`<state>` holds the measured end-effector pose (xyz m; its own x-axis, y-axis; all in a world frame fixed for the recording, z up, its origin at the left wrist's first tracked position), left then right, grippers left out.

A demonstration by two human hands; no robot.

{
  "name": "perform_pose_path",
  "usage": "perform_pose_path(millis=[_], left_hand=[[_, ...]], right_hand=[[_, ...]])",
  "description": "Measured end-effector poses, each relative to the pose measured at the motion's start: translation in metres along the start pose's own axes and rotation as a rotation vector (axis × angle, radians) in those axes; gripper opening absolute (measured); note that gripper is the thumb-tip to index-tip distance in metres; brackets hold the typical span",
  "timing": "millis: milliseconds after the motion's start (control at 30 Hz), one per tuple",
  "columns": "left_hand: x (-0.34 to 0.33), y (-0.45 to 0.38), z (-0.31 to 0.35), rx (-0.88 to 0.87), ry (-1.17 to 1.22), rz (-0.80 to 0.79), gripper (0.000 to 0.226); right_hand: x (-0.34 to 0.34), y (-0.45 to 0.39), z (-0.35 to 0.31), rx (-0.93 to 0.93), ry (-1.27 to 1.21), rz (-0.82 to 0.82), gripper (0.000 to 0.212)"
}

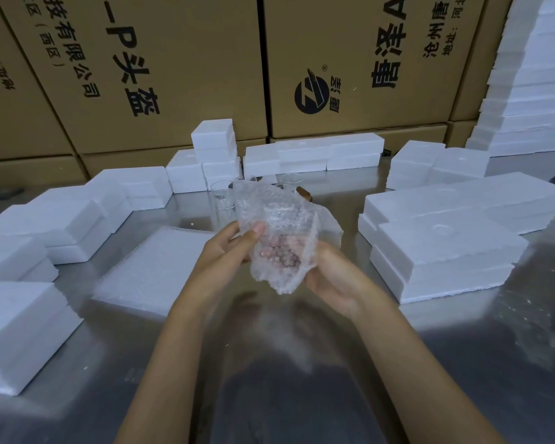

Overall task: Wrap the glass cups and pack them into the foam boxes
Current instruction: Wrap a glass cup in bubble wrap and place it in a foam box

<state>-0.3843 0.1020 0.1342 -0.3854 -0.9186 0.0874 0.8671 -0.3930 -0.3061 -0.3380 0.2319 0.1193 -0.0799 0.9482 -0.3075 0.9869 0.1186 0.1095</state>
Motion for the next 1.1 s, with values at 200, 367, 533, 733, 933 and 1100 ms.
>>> perform_pose_path(millis=[200,367,533,733,933,1100], left_hand=[[0.002,0.002,0.005,-0.007,0.037,0.032,0.052],[-0.001,0.002,-0.001,0.044,0.117,0.041,0.064],[-0.008,0.003,-0.004,0.055,0.197,0.074,0.073],[-0.016,0.004,-0.006,0.089,0.325,0.084,0.066],[-0.004,0.002,-0.008,0.06,0.407,0.226,0.059],[0.012,0.002,-0.003,0.043,0.446,0.304,0.059]], right_hand=[[0.003,0.001,0.001,0.002,0.147,0.092,0.026],[-0.003,0.002,0.006,-0.019,0.293,0.121,0.022],[-0.014,0.005,0.007,-0.008,0.245,0.057,0.019],[-0.019,0.004,0.009,-0.02,0.206,0.028,0.019],[0.021,0.013,-0.018,0.06,0.32,0.38,0.025],[0.078,0.04,-0.048,0.31,0.021,0.746,0.016]])
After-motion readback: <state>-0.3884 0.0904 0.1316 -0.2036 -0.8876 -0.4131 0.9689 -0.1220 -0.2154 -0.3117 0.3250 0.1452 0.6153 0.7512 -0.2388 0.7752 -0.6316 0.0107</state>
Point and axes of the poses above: each hand's wrist, its own y-axis away from the middle knuckle, its own x-axis out of the back of the hand, z = x × y, the point moved 10 cm from there along -y, towards the middle knuckle, and after that the axes turned 10 degrees about -x, right-handed, at the moved point
